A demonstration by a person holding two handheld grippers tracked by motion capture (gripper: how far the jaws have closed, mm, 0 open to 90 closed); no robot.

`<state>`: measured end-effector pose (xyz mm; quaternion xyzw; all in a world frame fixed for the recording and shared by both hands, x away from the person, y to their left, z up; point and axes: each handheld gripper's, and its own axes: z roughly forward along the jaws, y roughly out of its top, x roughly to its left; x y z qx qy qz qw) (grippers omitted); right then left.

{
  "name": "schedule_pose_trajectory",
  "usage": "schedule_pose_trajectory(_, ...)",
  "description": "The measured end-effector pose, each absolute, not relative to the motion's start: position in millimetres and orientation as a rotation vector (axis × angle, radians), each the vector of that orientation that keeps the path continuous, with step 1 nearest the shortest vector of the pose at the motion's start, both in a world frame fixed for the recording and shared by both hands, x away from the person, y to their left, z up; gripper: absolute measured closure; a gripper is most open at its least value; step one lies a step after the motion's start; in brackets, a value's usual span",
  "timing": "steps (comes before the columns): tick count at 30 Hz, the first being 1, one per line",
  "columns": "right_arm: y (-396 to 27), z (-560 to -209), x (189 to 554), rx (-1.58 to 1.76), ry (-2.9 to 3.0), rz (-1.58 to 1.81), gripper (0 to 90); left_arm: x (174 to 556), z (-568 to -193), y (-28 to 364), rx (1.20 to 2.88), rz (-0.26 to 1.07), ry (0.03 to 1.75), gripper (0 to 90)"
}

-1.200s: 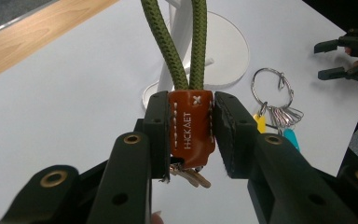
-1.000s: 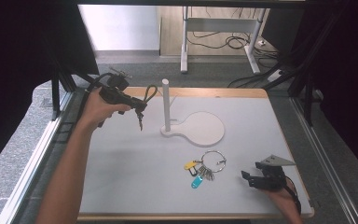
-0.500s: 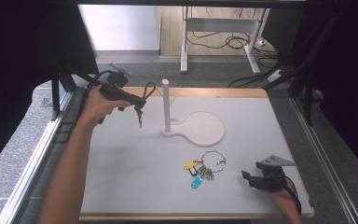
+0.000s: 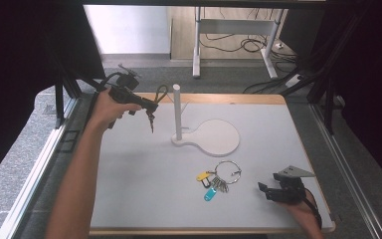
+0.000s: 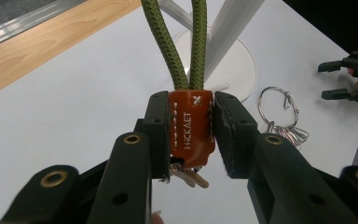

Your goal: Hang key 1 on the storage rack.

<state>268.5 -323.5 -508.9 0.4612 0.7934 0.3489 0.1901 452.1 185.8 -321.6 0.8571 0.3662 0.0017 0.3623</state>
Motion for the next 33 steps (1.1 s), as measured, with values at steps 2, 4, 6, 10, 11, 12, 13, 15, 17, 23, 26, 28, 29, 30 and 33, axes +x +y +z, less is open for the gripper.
schedule_pose_trajectory(2,-323.3,-509.2,268.6,1.296,2.23,0.979,27.7,453.6,-321.6,185.7,2.208,0.002,0.943,68.1)
schedule_pose_trajectory(4,-323.1,-509.5,268.8,1.296,2.231,0.978,27.7,455.4,-322.4,185.9,2.203,-0.006,0.944,68.1)
schedule_pose_trajectory(6,-323.1,-509.6,268.9,1.295,2.232,0.977,27.7,457.7,-324.1,186.0,2.204,-0.01,0.947,68.1)
schedule_pose_trajectory(10,-323.9,-509.8,268.8,1.301,2.231,0.977,27.7,461.7,-328.0,185.4,2.215,-0.019,0.948,68.1)
schedule_pose_trajectory(11,-324.1,-509.9,268.9,1.302,2.23,0.976,27.7,462.2,-328.4,185.1,2.216,-0.021,0.947,68.1)
schedule_pose_trajectory(12,-324.2,-510.1,269.0,1.3,2.23,0.976,27.7,463.2,-329.2,184.7,2.216,-0.027,0.944,68.1)
schedule_pose_trajectory(13,-324.3,-510.3,269.1,1.301,2.229,0.975,27.7,463.8,-329.7,184.5,2.215,-0.03,0.943,68.1)
schedule_pose_trajectory(15,-324.2,-510.6,269.3,1.302,2.23,0.973,27.7,465.4,-331.2,184.0,2.216,-0.042,0.937,68.1)
schedule_pose_trajectory(17,-324.2,-510.7,269.2,1.302,2.231,0.972,27.7,466.8,-332.5,183.7,2.215,-0.048,0.937,68.1)
schedule_pose_trajectory(23,-324.9,-510.5,268.9,1.305,2.227,0.971,27.7,469.8,-335.0,182.1,2.204,-0.074,0.922,68.1)
schedule_pose_trajectory(26,-324.8,-510.8,269.0,1.306,2.227,0.97,27.7,471.4,-337.4,181.2,2.208,-0.091,0.913,68.1)
schedule_pose_trajectory(28,-324.7,-510.8,269.0,1.305,2.227,0.97,27.7,472.4,-339.1,180.0,2.21,-0.104,0.904,68.1)
schedule_pose_trajectory(29,-324.5,-510.7,268.9,1.305,2.228,0.97,27.7,472.9,-339.7,179.6,2.21,-0.108,0.901,68.1)
schedule_pose_trajectory(30,-324.5,-510.7,268.9,1.304,2.227,0.97,27.7,473.6,-340.3,179.1,2.211,-0.111,0.901,68.2)
schedule_pose_trajectory(33,-324.8,-510.4,268.5,1.306,2.226,0.969,27.7,475.0,-341.9,179.1,2.21,-0.121,0.896,68.2)
